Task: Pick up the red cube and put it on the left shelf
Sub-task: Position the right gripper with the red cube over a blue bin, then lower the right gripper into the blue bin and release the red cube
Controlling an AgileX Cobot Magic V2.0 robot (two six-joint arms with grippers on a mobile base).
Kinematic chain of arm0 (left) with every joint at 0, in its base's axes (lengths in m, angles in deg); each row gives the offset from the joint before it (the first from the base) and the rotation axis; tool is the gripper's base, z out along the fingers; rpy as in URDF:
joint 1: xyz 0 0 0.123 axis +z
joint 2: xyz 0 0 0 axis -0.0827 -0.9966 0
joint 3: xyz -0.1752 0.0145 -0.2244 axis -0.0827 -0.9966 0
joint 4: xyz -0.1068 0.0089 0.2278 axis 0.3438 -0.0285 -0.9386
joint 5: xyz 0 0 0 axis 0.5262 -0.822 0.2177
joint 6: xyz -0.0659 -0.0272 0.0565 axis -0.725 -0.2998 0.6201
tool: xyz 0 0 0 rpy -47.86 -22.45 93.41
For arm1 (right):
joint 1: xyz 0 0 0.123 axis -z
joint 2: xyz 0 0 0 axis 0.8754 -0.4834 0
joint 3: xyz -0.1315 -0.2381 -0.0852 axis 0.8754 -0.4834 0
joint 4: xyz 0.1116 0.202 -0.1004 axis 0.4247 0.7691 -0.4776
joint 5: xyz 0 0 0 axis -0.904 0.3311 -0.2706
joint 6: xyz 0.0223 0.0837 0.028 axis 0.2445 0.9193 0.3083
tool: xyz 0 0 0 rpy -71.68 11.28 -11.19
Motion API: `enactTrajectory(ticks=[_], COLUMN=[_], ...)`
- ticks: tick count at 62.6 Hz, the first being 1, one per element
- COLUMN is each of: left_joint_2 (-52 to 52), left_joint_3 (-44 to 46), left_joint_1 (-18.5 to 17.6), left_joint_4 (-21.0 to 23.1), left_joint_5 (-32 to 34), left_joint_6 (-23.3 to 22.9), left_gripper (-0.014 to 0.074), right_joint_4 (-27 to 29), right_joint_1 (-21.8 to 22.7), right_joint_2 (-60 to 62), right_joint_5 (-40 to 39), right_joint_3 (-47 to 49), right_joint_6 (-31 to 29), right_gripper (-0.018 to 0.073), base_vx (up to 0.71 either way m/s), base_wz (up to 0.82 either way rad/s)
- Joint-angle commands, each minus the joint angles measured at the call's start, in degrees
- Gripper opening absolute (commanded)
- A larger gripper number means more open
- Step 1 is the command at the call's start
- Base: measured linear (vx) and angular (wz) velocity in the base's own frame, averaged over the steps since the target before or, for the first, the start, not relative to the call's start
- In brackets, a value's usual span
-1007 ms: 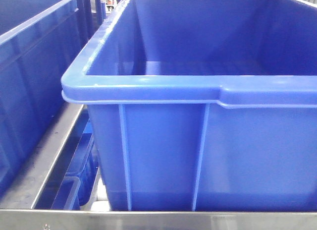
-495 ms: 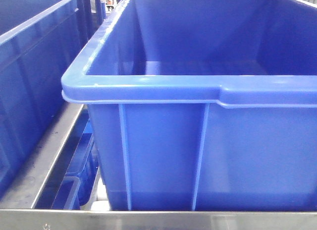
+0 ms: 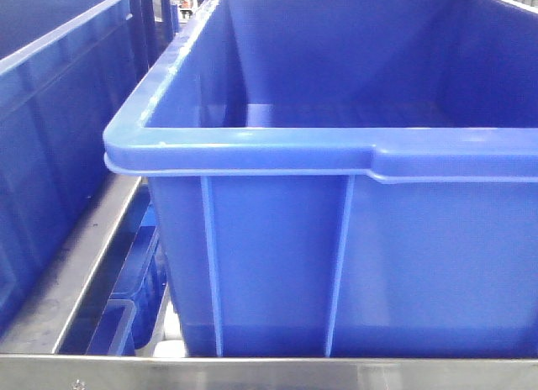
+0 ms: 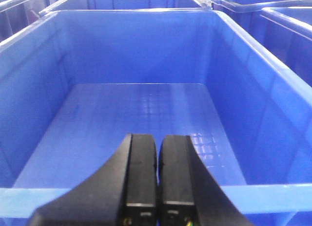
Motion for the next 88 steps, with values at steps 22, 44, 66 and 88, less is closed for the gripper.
enactTrajectory(ticks=[22, 44, 66, 88], left_joint_2=[0.8, 0.8, 0.8, 0.8], left_joint_3=[-1.4, -1.4, -1.4, -1.4], left_joint_1=[-0.3, -0.3, -0.3, -0.3], left_joint_4=[0.5, 0.5, 0.5, 0.5], left_joint_5=[3.7, 3.7, 3.7, 3.7], left_joint_6=[-0.3, -0.3, -0.3, -0.3], left_gripper=[0.009, 0.009, 0.009, 0.009], right_joint_4=[6.4, 8.8, 8.8, 8.9], right_joint_1=[0.3, 0.3, 0.3, 0.3], right_joint_2=[-34.8, -51.1, -62.5, -69.9], right_joint_5=[11.8, 12.7, 8.0, 8.1], right_joint_3=[21.7, 22.8, 22.8, 22.8], right_joint_6=[-6.5, -6.5, -6.4, -6.4], right_gripper=[0.0148, 0.0148, 0.0148, 0.0148], base_vx=[0.0, 0.0, 0.0, 0.0], base_wz=[0.0, 0.0, 0.0, 0.0])
